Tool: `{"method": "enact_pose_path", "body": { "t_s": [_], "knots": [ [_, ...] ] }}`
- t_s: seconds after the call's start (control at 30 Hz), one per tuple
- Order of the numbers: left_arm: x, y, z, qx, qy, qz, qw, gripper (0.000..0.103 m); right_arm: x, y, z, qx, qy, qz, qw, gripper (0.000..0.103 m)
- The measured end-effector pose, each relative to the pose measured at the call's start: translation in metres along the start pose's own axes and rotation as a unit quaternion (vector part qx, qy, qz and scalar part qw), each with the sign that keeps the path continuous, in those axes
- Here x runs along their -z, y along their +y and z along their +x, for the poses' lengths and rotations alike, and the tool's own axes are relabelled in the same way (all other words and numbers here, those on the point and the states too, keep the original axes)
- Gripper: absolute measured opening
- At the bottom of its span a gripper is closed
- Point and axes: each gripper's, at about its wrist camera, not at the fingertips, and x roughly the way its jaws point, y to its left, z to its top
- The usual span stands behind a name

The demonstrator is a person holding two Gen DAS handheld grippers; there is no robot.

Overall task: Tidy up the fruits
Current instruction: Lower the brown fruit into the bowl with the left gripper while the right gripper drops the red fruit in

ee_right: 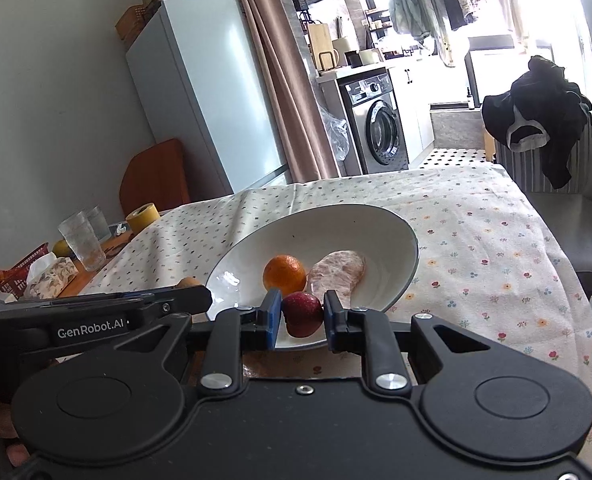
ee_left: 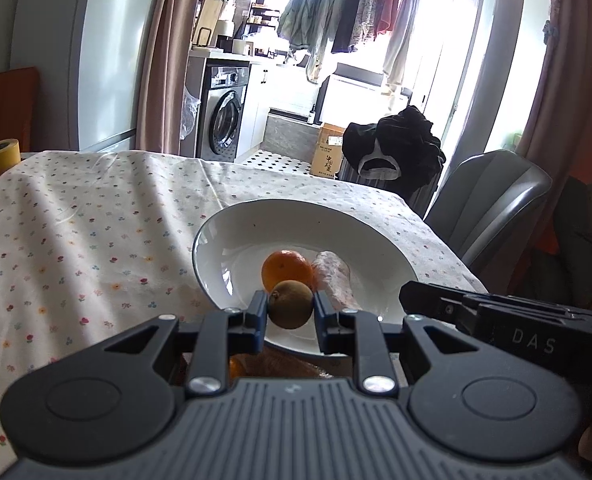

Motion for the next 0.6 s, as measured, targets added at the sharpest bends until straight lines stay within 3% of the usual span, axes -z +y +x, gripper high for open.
{"method": "enact_pose_path", "body": {
  "t_s": [0.17, 0.27, 0.4, 0.6],
  "knots": [
    [-0.002, 0.001, 0.016, -0.014, 0.008, -0.02, 0.9997, 0.023, -0.004, -0.007, 0.008, -0.002, 0.0, 0.005, 1.0, 0.021],
    [-0.004, 0.0, 0.017, -0.027, -0.007, -0.015, 0.9995, 0.027, -0.006, -0.011, 0.012, -0.004, 0.002, 0.008, 1.0, 0.021],
    [-0.005, 0.004, 0.015, -0.02, -0.007, -0.021, 0.9995, 0.038, -0.008, -0.014, 0.02, 0.0, 0.007, 0.007, 1.0, 0.021],
    [-0.002, 0.016, 0.003, -0.027, -0.01, -0.033, 0.999, 0.047, -0.012, -0.014, 0.028, 0.01, 0.008, 0.005, 1.0, 0.021]
  ]
}}
